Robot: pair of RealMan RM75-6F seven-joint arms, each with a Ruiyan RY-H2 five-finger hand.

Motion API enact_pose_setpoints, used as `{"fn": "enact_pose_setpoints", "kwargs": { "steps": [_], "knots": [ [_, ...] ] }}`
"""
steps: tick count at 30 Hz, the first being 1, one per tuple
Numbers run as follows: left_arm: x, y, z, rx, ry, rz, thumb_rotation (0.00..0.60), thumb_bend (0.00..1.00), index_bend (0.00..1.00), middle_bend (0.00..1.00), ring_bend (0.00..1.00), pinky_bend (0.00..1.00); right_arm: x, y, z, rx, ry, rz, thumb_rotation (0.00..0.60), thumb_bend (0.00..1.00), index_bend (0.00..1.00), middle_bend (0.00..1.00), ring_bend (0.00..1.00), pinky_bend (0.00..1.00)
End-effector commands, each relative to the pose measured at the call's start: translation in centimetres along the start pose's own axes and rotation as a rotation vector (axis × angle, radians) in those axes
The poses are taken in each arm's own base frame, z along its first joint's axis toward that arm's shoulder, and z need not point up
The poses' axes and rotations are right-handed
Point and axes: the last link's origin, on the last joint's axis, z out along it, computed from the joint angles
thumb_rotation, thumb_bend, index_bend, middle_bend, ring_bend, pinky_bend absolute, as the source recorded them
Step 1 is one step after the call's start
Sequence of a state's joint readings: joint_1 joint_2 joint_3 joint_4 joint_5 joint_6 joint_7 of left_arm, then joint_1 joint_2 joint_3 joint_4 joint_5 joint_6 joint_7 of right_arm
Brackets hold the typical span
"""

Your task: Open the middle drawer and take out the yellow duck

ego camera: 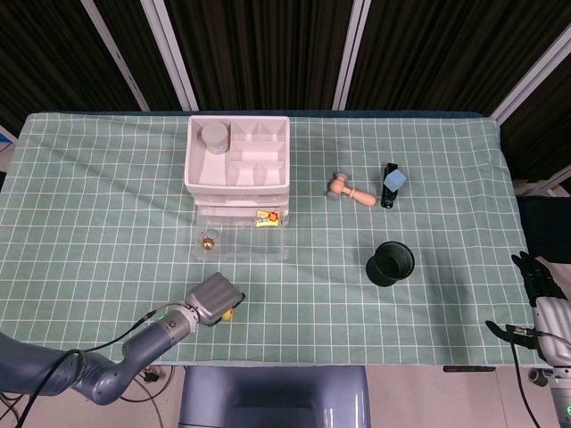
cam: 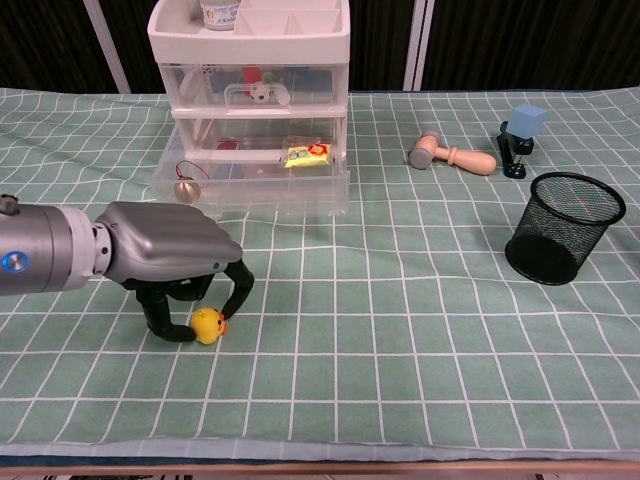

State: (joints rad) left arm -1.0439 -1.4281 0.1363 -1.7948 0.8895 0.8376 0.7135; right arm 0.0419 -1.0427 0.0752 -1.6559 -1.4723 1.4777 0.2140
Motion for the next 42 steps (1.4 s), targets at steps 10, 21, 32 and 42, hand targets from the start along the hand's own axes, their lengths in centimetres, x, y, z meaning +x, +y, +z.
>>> {"fn": "enact_pose_setpoints", "kwargs": {
  "steps": [10,21,32,42],
  "knots": [
    [1.9,-0.5,-1.4,0.052,0.107,-0.051,0.600,0.07,0.32,1.00,1.00,1.00,0.0,0.0,-0.1,0.003,-0.003,-0.001,0.600,0.00,0.00,0.00,0.00,0.21],
    [1.8,-2.5,-8.2,0.308,0.444,-0.234,0.600,0.10,0.19,0.47,0.55,0.71,-0.1,-0.1,-0.1,0.012,-0.005,-0.017,0.600,0.00,0.00,0.00,0.00,0.21],
    [-3.9,-6.3,-16.9,0.666,0.521,-0.353,0.600,0.09,0.01,0.00,0.01,0.13,-0.3,-0.2,-0.3,0.074,0.001,-0.125,0.600,0.00,0.00,0.00,0.00,0.21],
    [-8.6,-7.7,-21.7,0.786,0.503,-0.374,0.600,0.03,0.00,0.00,0.00,0.01,-0.7,-0.5,-0.6,0.126,0.016,-0.192,0.600,0.00,0.00,0.00,0.00,0.21]
  ]
}}
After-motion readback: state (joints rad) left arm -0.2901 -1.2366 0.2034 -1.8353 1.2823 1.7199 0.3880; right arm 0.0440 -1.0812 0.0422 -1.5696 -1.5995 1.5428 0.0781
